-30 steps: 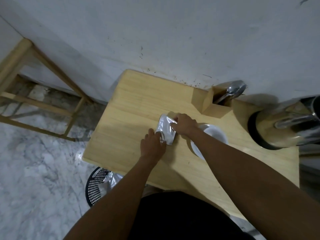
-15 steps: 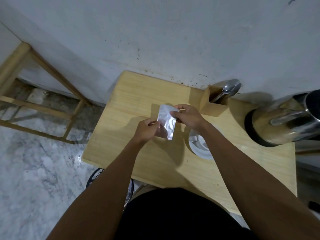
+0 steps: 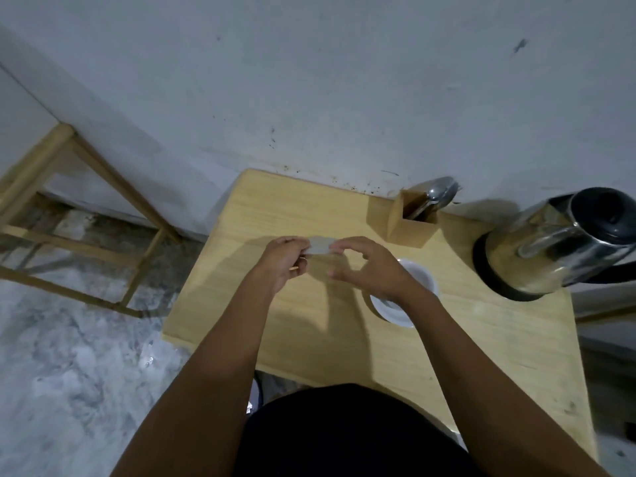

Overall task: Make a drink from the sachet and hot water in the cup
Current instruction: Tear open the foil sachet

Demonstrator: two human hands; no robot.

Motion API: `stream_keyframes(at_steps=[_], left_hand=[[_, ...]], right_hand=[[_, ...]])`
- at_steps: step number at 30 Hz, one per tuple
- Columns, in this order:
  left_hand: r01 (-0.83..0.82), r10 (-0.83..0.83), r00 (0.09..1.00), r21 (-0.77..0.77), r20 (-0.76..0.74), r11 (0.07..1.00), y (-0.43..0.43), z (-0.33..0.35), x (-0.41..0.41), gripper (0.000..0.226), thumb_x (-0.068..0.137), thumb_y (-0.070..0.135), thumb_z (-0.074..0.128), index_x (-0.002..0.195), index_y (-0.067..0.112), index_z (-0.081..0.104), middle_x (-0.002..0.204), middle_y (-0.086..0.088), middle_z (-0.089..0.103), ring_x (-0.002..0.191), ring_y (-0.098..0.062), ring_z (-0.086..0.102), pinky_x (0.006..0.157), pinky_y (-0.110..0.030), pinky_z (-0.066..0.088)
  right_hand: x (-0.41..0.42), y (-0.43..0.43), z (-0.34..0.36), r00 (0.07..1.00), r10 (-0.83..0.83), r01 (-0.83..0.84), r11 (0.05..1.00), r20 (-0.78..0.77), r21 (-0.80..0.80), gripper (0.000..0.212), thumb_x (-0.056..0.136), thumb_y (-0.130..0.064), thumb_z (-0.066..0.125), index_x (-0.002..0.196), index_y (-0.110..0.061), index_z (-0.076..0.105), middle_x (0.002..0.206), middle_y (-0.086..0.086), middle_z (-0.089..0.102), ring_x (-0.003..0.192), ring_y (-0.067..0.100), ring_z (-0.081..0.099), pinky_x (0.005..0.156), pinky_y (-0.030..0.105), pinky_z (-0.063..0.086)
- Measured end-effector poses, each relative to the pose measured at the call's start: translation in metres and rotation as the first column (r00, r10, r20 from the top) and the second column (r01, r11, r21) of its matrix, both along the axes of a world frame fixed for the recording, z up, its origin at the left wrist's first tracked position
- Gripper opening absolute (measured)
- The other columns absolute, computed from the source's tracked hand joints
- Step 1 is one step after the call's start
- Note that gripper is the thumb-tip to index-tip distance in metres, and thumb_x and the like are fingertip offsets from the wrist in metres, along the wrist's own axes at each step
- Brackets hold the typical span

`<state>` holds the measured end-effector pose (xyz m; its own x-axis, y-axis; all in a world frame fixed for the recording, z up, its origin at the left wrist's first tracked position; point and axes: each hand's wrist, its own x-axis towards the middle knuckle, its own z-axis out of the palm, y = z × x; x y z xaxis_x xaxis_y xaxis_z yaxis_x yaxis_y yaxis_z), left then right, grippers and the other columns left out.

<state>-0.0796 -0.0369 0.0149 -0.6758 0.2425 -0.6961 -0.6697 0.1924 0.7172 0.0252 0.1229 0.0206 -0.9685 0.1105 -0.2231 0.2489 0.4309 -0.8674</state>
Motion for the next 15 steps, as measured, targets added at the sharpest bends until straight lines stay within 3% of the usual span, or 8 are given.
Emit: stream_keyframes(at_steps=[3,6,10,12,15], left_hand=[[0.065,-0.065,0.998,-0.002,-0.006,0.998,0.0,0.012,0.002,0.01,0.09,0.013,0.053,0.082,0.018,0.055,0.058,0.0,0.053,0.045,-0.014,0.038,0.05,-0.023,0.041],[0.186,-0.184,0.982,0.058,-0.039,0.981,-0.004,0.023,0.004,0.012,0.088,0.027,0.054,0.086,0.018,0.061,0.057,0.002,0.053,0.047,-0.014,0.039,0.055,-0.028,0.037],[0.3,-0.288,0.921,0.003,-0.261,0.954,-0.01,0.035,0.004,0.023,0.088,0.045,0.056,0.087,0.024,0.067,0.067,0.003,0.053,0.058,-0.014,0.042,0.061,-0.031,0.037],[0.317,-0.339,0.852,-0.12,-0.399,0.941,-0.009,0.04,0.007,0.023,0.088,0.045,0.06,0.096,0.026,0.071,0.081,0.008,0.063,0.071,-0.01,0.054,0.065,-0.027,0.042],[0.254,-0.292,0.815,-0.143,-0.5,0.956,-0.007,0.045,0.007,0.024,0.088,0.037,0.062,0.103,0.021,0.073,0.093,0.009,0.069,0.079,-0.005,0.058,0.066,-0.02,0.044]], right_hand=[[0.003,-0.007,0.002,0.978,-0.118,0.134,0.987,-0.173,0.086,0.015,0.084,-0.024,0.075,0.098,-0.02,0.077,0.099,-0.005,0.073,0.094,0.008,0.064,0.085,0.025,0.048],[0.002,-0.005,0.008,0.937,-0.26,0.286,0.955,-0.233,0.084,0.009,0.09,-0.023,0.069,0.092,-0.02,0.077,0.086,-0.008,0.073,0.084,0.007,0.067,0.077,0.026,0.052],[0.0,0.001,0.025,0.934,-0.348,0.342,0.936,-0.085,-0.083,0.016,0.093,-0.024,0.065,0.099,-0.016,0.078,0.094,0.004,0.076,0.089,0.021,0.069,0.076,0.036,0.054],[0.0,0.003,0.032,0.938,-0.336,0.325,0.938,-0.083,-0.12,0.02,0.093,-0.024,0.065,0.105,-0.013,0.076,0.101,0.0,0.075,0.093,0.01,0.067,0.076,0.021,0.05],[0.002,0.003,0.039,0.937,-0.324,0.31,0.943,-0.129,-0.118,0.013,0.09,-0.025,0.068,0.1,-0.02,0.077,0.095,-0.013,0.073,0.083,-0.011,0.061,0.075,0.01,0.044]])
